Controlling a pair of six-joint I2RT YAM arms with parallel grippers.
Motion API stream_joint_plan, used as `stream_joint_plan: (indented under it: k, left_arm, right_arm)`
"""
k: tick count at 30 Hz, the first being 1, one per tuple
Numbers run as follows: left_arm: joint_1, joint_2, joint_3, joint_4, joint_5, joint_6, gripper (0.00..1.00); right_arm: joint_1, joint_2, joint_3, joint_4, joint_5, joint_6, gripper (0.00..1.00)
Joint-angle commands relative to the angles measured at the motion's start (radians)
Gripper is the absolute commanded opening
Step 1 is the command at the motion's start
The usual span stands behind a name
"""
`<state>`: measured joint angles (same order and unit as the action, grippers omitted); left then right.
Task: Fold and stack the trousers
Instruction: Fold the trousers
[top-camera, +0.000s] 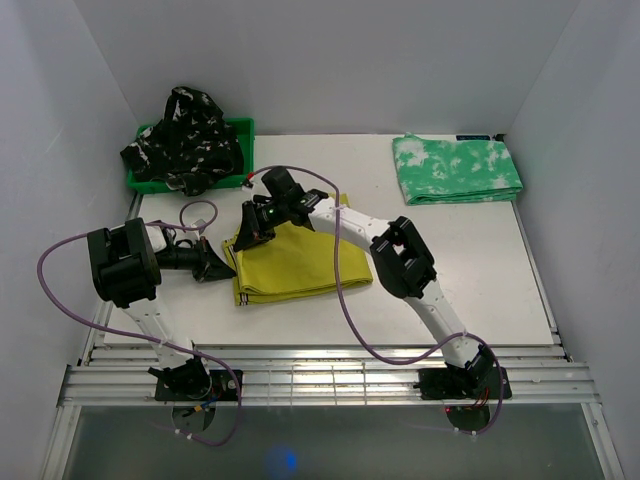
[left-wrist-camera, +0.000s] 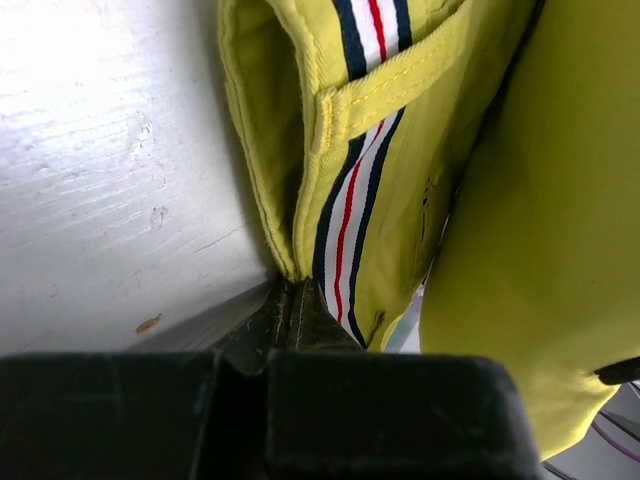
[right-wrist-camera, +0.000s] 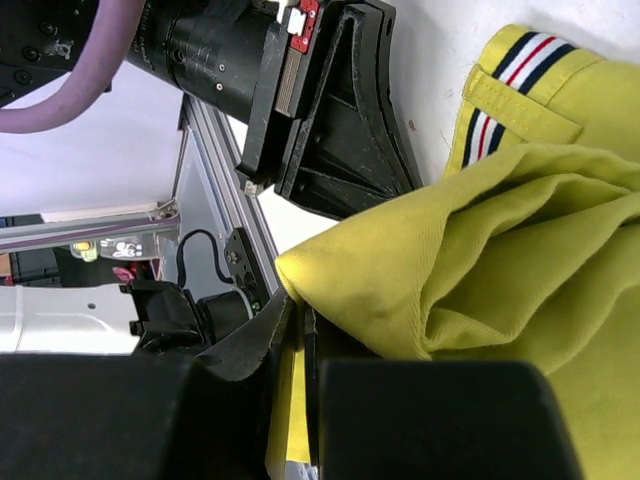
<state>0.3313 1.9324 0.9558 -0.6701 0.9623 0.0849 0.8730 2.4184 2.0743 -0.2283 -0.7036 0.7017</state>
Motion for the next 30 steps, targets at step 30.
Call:
stream_joint_plan:
  k: [30]
  left_arm:
    - [-0.017, -0.026, -0.038, 0.056, -0.062, -0.005, 0.0]
  right_arm:
    - [0.061, 0.073, 0.078, 0.089, 0.023, 0.053, 0.08]
